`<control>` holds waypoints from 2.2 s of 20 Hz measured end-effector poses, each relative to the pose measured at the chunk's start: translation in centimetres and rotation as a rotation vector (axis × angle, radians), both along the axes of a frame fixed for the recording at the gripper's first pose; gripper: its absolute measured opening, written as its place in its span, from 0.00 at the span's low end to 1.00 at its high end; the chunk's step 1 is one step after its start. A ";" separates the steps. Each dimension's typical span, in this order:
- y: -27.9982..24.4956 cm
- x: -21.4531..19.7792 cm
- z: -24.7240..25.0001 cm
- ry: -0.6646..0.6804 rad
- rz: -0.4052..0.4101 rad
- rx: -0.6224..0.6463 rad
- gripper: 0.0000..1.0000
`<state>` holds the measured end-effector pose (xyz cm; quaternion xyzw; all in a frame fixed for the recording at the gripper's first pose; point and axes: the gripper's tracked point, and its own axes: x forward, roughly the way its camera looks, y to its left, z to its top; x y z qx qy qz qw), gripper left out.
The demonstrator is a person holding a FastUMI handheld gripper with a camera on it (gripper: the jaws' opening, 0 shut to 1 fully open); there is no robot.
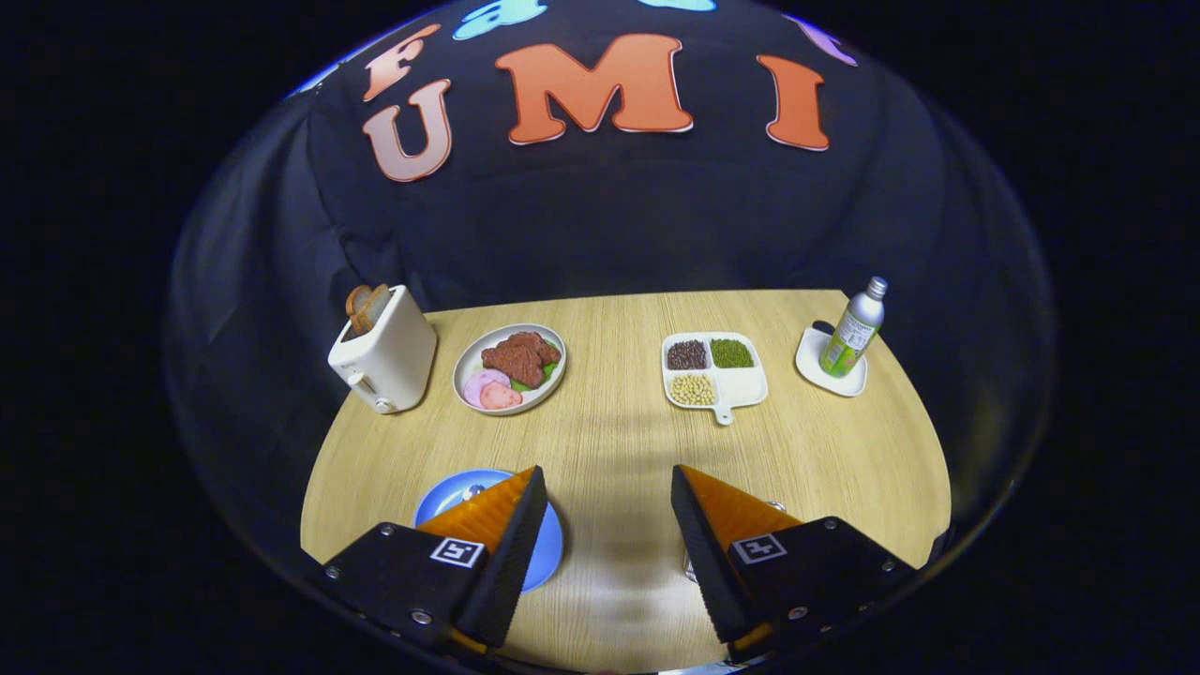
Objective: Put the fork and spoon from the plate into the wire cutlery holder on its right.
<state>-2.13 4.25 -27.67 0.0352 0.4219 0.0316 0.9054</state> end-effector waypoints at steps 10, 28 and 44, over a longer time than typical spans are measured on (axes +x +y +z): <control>6.9 1.0 1.8 -0.276 0.015 -0.037 0.83; 18.0 -9.8 -12.8 0.211 0.136 -0.012 0.82; 18.1 -12.0 -18.1 0.486 0.113 -0.036 0.18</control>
